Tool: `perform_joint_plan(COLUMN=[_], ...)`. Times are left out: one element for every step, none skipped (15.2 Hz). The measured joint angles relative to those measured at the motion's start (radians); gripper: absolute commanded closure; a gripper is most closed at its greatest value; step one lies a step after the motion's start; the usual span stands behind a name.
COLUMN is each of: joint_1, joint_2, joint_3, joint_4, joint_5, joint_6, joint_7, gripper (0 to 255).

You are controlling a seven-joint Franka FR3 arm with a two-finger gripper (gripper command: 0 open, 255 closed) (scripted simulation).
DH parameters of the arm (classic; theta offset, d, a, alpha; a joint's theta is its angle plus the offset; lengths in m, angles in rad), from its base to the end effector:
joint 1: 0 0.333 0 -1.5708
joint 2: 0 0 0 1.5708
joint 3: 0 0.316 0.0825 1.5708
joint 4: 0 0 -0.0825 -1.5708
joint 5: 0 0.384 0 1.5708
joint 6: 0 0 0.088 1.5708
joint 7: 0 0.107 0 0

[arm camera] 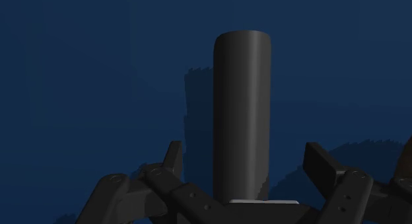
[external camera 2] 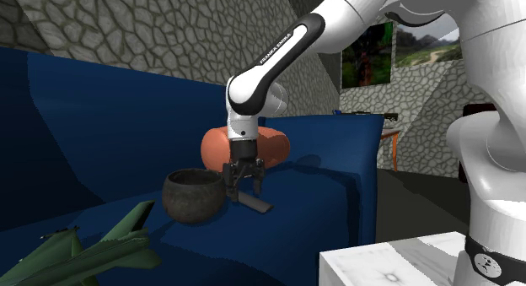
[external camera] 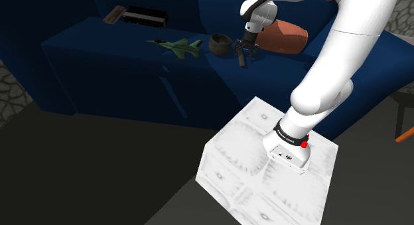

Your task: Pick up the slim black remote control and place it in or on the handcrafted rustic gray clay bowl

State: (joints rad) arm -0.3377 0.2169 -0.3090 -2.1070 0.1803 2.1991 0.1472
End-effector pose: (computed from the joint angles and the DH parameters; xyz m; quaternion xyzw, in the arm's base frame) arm 0.4519 -0.3304 0.3099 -0.8973 0.4363 0.0445 0.0494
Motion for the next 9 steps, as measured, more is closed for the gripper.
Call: perform_joint_plan(joint_1=[0.0,0.0,0.0,0.0,-0.001,-0.003,-0.004,-0.003,-0.003], joint_2=[0.0,0.0,0.0,0.0,-0.002,-0.005,-0.007,-0.008,-0.008], joint_3=[0.0,0.0,0.0,0.0,-0.002,-0.005,-0.007,-0.006,-0.005], joint_4=[0.0,0.0,0.0,0.0,0.0,0.002,0.003,0.003,0.003], joint_5=[0.0,0.0,0.0,0.0,-0.003,-0.004,-0.004,-0.004,-0.004], joint_6=[0.0,0.001,0.001,0.001,-0.002,-0.003,-0.003,-0.002,-0.002], joint_7=[0.0,0.0,0.0,0.0,0.0,0.001,0.002,0.003,0.002], gripper=[0,0,0,255,255,255,255,255,255])
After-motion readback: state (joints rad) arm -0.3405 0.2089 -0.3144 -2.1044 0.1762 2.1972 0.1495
